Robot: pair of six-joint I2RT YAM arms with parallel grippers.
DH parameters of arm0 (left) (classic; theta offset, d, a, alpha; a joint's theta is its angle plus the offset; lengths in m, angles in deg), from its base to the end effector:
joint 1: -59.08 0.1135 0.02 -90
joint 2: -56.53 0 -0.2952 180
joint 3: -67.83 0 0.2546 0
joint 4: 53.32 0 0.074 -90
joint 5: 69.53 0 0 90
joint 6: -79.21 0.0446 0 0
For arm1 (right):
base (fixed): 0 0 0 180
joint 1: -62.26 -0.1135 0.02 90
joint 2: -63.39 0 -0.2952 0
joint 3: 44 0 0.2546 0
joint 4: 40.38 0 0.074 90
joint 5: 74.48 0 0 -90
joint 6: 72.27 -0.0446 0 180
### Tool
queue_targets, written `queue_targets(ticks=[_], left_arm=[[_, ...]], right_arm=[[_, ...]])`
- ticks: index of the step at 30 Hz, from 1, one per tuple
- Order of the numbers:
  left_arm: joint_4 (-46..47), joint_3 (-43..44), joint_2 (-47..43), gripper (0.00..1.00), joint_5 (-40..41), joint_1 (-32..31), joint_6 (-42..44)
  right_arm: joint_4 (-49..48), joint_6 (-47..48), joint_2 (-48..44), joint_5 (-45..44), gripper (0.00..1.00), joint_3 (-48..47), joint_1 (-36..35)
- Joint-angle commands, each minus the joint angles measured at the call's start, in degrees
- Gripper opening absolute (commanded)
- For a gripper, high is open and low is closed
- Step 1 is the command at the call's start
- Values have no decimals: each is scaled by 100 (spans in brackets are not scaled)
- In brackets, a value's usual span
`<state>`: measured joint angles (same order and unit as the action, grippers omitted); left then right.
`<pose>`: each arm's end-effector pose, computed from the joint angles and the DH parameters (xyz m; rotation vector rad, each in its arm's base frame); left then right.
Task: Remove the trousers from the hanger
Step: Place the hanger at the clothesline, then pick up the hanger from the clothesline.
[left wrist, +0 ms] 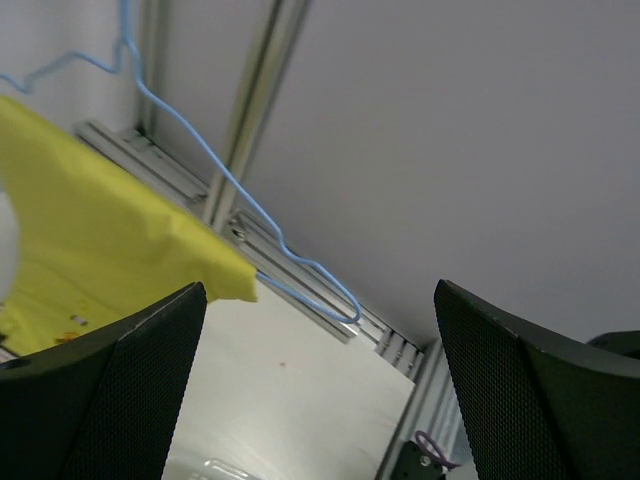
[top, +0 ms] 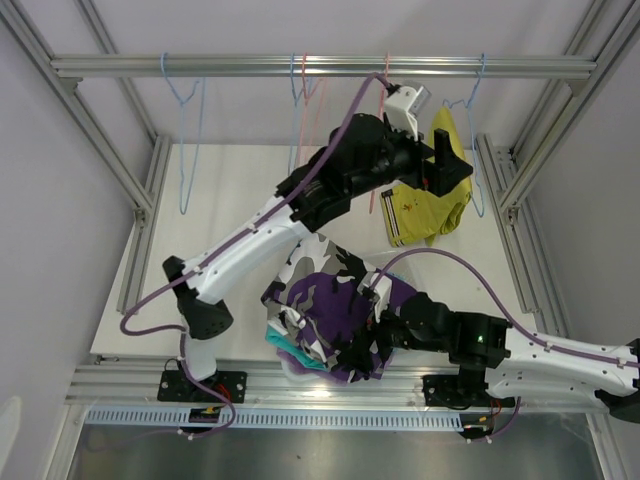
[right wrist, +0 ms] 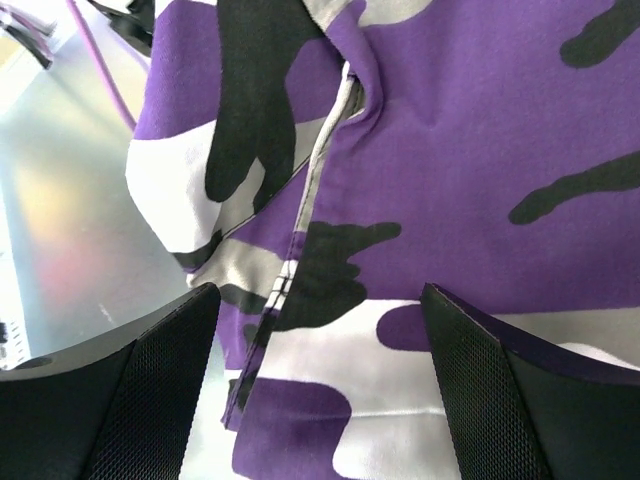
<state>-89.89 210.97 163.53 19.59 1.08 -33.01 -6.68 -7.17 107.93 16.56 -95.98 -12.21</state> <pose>0.2276 -0.3655 0.5451 0.5316 1.6048 -1.0909 0.0443 0.1625 0.3011 -0.9399 2.0057 1.0630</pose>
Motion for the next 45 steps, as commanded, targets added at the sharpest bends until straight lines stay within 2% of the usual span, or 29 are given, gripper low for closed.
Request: queue_targets(ticks=[1,11,17,28,38,45], left_arm=[[685,337,303,99,-755,-1,-616],[1599,663,1261,99,-1124,183,-1697],[1950,1067,1824,100,-1116,245,-2005],[2293,997,2167,99,-755,307,-2164],[3848,795,2483,99,-808,394,-2998],[3902,918,2721,99,-738,394,-3166]], right_arm=[[-294,-243,-182,159,86,134,-67],[-232,-471,-401,265,85,406,-190],[-329,-647,-577,476,84,705,-260],[-162,-665,-885,511,85,1031,-339],[-566,-875,-727,731,86,1435,-339],[-461,-928,-841,679,86,1514,-339]])
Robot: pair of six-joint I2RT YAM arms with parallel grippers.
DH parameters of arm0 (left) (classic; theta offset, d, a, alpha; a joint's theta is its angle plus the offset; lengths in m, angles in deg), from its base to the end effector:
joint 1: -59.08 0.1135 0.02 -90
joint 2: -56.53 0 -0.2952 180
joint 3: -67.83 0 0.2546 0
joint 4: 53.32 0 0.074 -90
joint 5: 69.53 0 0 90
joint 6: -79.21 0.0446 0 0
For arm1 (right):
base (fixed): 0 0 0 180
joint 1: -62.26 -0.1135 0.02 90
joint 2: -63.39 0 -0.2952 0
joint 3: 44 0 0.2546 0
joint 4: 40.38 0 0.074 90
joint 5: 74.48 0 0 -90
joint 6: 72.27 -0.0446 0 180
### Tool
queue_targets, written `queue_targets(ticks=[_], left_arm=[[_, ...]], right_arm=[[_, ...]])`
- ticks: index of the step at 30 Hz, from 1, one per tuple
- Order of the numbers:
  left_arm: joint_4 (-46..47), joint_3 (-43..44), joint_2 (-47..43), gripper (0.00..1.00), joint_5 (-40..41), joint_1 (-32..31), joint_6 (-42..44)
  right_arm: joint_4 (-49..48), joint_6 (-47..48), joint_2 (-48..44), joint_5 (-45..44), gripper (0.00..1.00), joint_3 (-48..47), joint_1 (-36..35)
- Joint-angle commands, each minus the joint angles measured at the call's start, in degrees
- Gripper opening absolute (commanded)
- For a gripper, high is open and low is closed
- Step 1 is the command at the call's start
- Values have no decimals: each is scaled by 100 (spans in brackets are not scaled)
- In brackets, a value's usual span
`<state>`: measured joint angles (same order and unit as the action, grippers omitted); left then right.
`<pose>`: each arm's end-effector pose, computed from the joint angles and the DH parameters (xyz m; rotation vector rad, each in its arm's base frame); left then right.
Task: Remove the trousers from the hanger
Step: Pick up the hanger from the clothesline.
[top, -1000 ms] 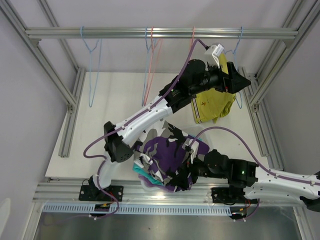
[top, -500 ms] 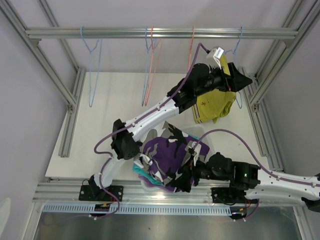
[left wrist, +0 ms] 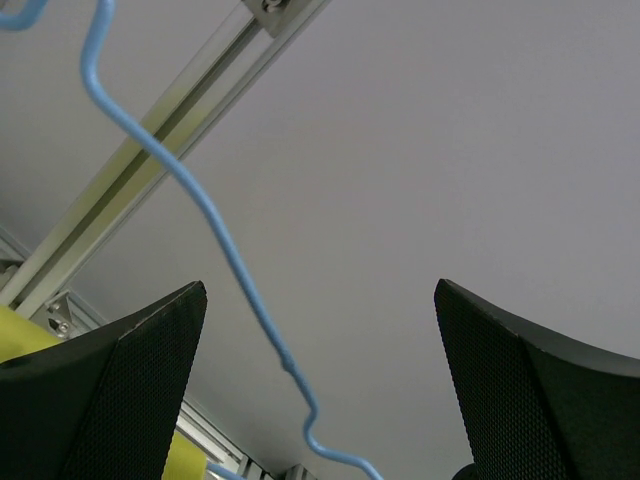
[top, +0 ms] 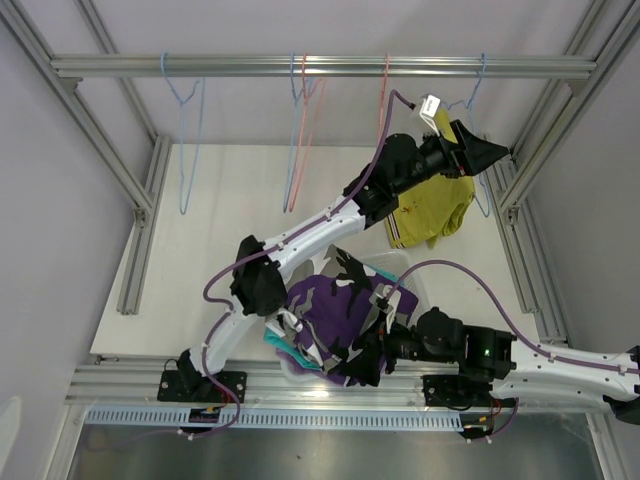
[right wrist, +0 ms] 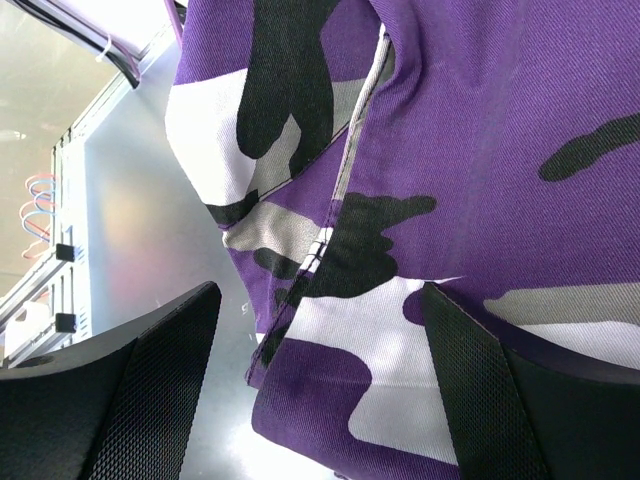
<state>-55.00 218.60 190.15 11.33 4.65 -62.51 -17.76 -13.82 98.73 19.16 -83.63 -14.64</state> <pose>0.3320 -0.4765 0.4338 0.1931 1.4963 -1.6486 0.0302 0.1424 0.2660 -0.8656 1.9451 1.2866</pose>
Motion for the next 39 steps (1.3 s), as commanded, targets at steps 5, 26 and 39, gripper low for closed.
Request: queue_targets(ticks=[5,26,39], left_arm=[[510,155,155,99,132,47,-294],[853,401,436,58,194,38,-558],[924,463,393,31,264,47,-611]], right_arm=[[551,-290,88,480,86,385,-97],[568,-238,114,436,88,570,-97],[542,-167,132,445,89,622,-79]])
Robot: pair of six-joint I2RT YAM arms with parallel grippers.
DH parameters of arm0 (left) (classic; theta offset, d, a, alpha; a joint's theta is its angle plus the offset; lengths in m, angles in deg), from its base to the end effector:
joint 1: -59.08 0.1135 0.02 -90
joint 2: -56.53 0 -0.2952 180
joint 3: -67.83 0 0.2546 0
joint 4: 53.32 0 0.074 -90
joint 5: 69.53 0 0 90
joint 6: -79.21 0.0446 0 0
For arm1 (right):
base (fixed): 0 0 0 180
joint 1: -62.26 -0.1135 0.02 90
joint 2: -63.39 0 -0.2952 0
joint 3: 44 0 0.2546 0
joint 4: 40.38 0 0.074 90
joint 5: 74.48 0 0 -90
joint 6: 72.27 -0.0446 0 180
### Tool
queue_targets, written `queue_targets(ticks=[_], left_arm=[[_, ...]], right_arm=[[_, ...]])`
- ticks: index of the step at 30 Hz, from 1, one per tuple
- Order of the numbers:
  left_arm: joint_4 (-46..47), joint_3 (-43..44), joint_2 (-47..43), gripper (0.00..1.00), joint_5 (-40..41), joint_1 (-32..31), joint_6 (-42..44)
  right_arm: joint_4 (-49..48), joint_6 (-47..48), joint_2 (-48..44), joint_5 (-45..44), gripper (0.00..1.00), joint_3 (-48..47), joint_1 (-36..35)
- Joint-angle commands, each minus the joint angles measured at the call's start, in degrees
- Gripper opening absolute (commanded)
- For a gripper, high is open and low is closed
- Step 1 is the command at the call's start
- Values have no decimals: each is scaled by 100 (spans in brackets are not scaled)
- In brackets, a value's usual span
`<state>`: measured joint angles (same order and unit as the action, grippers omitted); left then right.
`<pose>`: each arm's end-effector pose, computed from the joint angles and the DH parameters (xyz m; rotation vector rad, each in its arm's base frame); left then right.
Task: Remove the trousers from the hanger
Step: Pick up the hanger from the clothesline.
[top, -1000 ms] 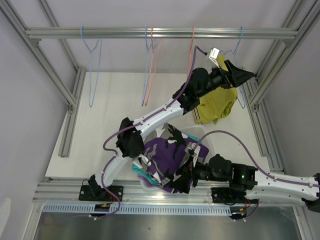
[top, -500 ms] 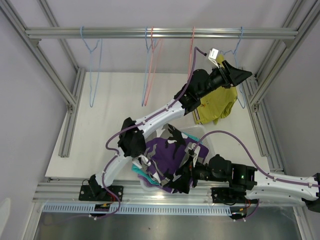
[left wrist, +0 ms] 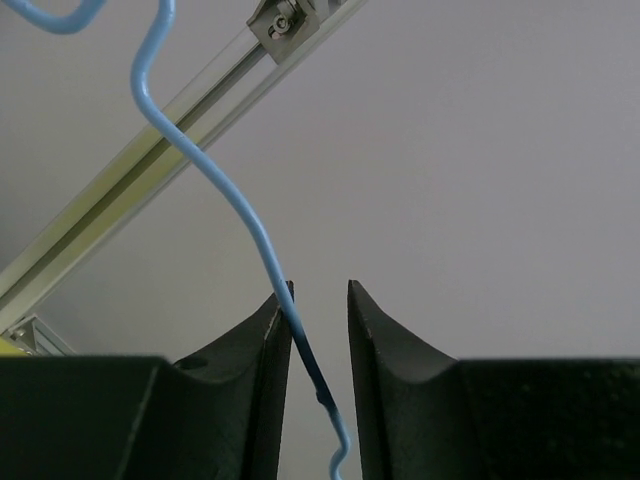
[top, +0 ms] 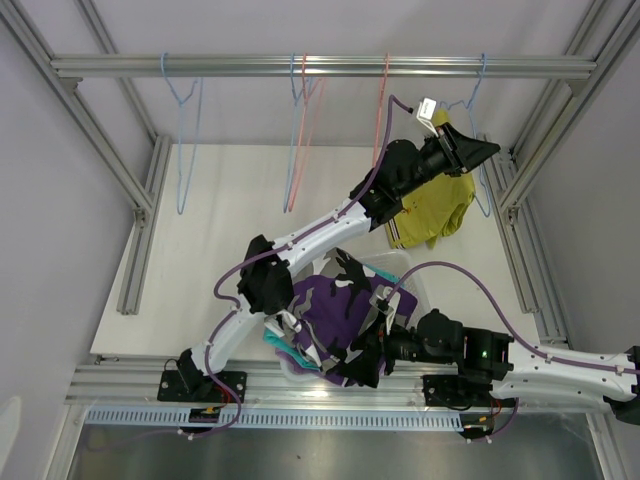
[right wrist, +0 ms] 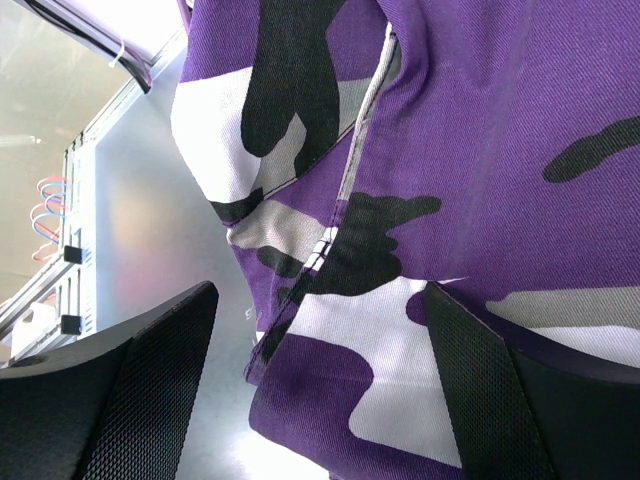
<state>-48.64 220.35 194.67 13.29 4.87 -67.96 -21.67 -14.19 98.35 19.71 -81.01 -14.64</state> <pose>0.3453 -0.4885 0.4123 0.0900 1.4490 -1.7277 0.0299 0.1430 0.2578 -0.8574 1.9213 1.3182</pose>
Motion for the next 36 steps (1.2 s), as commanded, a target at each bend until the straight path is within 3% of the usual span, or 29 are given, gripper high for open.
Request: queue_targets(ticks=[1,14,36], left_arm=[[296,288,-77,31,50,25,-58],[314,253,-218,1,-161,16,-14],[665,384,-772,1,-179,25,127]], right_arm=[[916,-121,169,390,89,369,-62],[942,-192,-42,408,89,457,-62],[977,-174,-42,381,89,421,-62]])
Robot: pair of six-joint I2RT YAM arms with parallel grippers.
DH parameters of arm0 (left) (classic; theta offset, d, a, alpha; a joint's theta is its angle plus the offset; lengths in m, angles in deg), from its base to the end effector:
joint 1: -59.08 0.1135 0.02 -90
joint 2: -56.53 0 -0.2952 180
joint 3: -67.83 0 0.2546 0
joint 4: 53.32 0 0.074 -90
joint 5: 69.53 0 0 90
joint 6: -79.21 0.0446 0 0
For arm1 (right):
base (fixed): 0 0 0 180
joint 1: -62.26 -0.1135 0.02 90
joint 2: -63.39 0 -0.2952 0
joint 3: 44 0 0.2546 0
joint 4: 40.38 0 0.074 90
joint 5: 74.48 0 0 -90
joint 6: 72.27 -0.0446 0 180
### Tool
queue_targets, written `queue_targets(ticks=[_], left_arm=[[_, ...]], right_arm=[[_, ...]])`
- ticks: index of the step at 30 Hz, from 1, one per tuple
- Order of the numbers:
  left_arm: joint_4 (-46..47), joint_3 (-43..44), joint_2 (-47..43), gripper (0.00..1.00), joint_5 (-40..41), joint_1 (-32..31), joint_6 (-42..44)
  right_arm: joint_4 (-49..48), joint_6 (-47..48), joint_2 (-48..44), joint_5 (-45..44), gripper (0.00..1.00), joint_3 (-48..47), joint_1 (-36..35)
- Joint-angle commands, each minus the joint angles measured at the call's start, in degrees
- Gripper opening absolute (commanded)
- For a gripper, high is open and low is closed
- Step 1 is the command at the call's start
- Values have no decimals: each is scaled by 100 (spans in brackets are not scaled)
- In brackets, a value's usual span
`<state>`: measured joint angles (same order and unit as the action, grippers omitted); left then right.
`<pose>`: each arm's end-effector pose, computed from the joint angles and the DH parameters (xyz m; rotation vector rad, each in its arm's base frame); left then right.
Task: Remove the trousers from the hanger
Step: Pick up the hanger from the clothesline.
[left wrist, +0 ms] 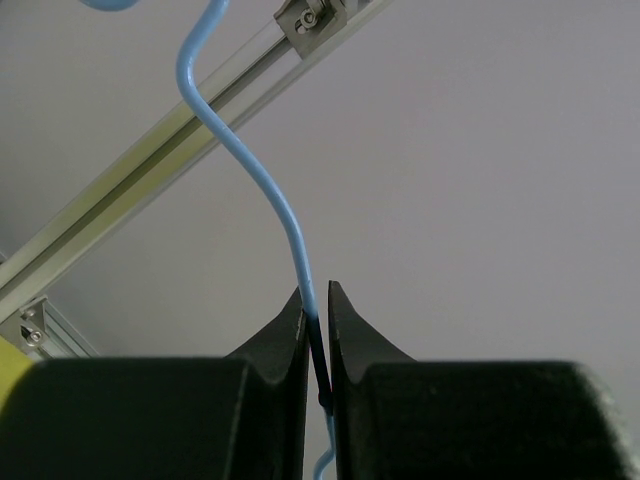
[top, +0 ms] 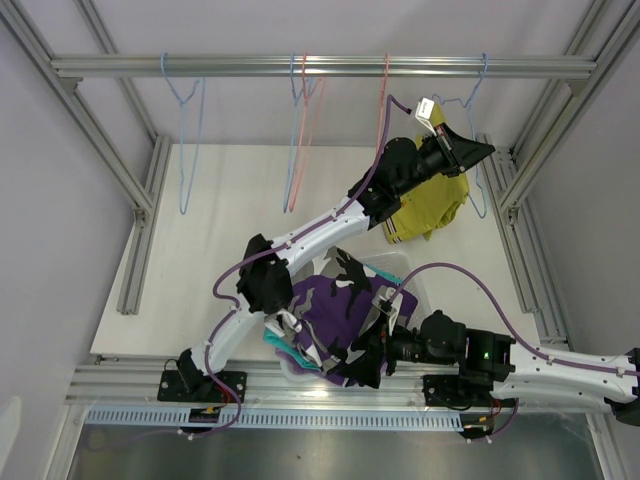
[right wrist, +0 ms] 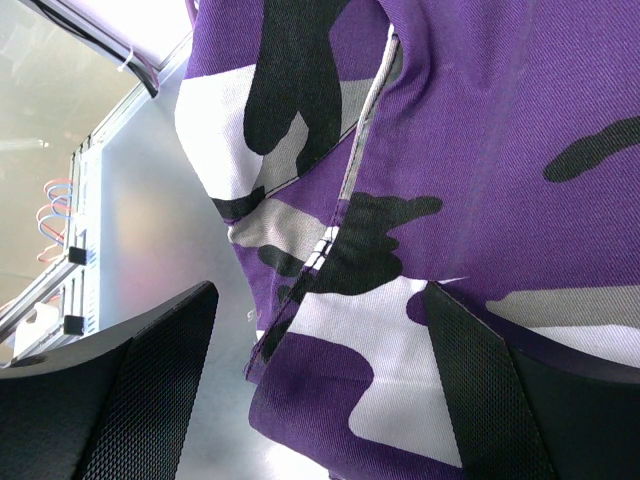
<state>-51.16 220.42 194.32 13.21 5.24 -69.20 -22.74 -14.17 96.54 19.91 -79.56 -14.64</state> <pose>0.3482 -0.4861 0.4114 0.0682 1.4954 -1.7251 0.0288 0.1386 0.2545 -0.8516 1.8968 1.3376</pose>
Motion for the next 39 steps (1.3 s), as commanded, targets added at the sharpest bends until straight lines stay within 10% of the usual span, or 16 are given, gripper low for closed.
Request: queue_targets(ticks=[1,39], left_arm=[[926,413,-745,0,-135,-21,251],[205,281,-2195,0,-1013,-21,805]], right_arm=[[1076,-176,148,362,89,269,-62],[715,79,1203,484,89,-197,-26]])
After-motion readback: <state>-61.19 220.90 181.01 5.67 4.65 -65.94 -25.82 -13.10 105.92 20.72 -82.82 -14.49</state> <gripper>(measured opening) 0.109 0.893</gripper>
